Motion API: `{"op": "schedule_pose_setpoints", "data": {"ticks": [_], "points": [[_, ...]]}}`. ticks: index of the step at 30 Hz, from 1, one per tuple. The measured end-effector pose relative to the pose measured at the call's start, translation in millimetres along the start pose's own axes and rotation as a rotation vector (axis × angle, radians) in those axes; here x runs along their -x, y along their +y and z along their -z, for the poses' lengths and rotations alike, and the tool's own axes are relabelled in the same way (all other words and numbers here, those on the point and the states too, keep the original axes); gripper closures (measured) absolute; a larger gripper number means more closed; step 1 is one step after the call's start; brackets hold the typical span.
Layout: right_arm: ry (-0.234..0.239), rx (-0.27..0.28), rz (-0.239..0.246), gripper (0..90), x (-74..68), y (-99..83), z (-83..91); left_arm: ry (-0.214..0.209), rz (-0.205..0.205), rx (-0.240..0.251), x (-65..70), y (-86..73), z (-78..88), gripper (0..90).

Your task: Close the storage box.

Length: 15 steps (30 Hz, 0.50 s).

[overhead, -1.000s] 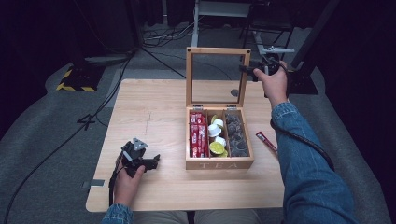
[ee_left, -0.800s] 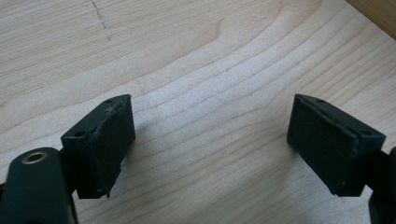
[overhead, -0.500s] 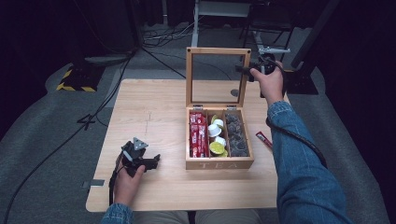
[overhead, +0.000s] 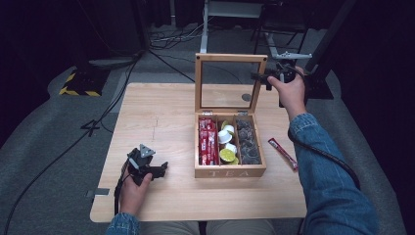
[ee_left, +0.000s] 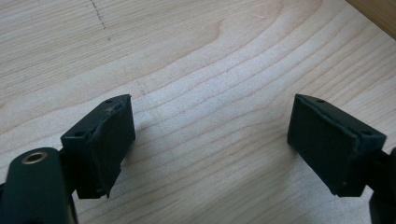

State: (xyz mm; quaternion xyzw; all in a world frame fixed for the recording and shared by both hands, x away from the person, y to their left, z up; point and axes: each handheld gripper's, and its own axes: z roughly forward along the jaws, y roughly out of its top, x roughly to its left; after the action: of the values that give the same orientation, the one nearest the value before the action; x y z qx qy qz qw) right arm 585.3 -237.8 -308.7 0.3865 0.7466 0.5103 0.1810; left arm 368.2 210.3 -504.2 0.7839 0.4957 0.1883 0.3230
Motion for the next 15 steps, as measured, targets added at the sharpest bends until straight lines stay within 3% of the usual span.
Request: {"op": "schedule_pose_setpoints", "data": {"ticks": [11, 15], "points": [[0.054, -0.002, 0.034, 45.0, -23.9, -8.3, 38.3, 0.002, -0.002, 0.000, -0.1, 0.5, -0.3, 15.3], [0.061, -0.015, 0.075, 44.4, -33.9, -9.7, 48.6, 0.000, -0.003, -0.003, -0.2, 0.7, -0.2, 15.3]]}}
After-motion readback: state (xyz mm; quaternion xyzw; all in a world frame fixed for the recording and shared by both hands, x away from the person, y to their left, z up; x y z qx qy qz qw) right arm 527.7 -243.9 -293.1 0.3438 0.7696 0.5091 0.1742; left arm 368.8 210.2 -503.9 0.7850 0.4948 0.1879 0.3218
